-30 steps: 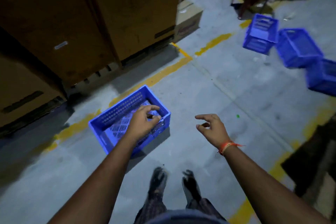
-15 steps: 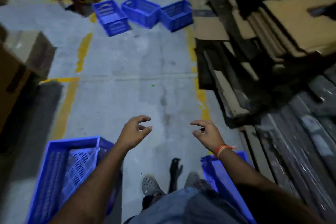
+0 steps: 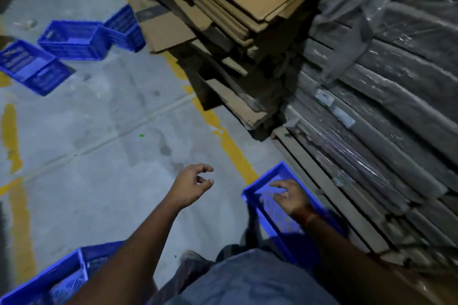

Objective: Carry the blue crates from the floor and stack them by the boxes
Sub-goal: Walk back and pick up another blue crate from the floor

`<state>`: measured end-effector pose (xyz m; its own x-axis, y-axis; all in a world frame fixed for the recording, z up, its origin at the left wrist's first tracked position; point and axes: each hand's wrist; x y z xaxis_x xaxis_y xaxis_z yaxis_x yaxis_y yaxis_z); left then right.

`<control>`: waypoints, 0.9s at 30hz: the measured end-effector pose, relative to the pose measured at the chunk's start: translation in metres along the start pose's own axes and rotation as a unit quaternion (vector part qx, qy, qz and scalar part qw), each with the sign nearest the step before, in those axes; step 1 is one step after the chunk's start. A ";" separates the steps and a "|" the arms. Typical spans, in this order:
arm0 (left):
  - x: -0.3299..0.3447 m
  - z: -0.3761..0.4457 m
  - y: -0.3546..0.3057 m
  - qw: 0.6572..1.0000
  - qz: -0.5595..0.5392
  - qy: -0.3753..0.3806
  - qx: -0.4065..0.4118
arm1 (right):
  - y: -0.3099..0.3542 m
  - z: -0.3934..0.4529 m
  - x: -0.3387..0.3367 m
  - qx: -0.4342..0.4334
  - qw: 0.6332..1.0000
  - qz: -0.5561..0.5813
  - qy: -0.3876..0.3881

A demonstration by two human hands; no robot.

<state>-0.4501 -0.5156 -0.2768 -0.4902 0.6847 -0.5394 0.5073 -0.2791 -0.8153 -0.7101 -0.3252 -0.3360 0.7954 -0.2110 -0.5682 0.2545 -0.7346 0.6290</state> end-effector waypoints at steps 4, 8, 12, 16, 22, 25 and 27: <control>0.027 0.029 -0.016 0.998 0.015 0.054 0.030 | -0.036 -0.009 -0.024 0.028 0.996 0.046 -0.070; 0.050 0.060 -0.021 0.990 0.044 0.119 0.065 | -0.064 -0.017 -0.036 0.062 0.991 0.062 -0.104; 0.091 0.102 -0.005 0.977 0.062 0.178 0.097 | -0.111 -0.015 -0.020 0.146 0.967 0.095 -0.187; 0.156 0.147 0.035 0.964 0.073 0.219 0.129 | -0.172 0.004 0.007 0.247 0.936 0.150 -0.200; 0.276 0.212 0.132 0.959 0.124 0.210 0.144 | -0.288 0.052 0.063 0.317 0.903 0.200 -0.211; 0.333 0.232 0.183 0.952 0.149 0.202 0.173 | -0.350 0.086 0.083 0.353 0.881 0.231 -0.213; 0.367 0.242 0.216 0.948 0.170 0.196 0.185 | -0.389 0.106 0.098 0.373 0.866 0.233 -0.237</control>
<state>-0.6918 -0.4875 -0.7022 -0.0057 0.6894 -0.7244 0.2692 -0.6966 -0.6650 -0.7895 -0.1282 -0.6924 0.3555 -0.7075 -0.6107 -0.5995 -0.6740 0.4318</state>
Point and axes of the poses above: each hand's wrist, its own z-axis towards the middle knuckle, its own x-axis out of the palm, y = z × x, and after that the axes turned 12 degrees about x, right-handed
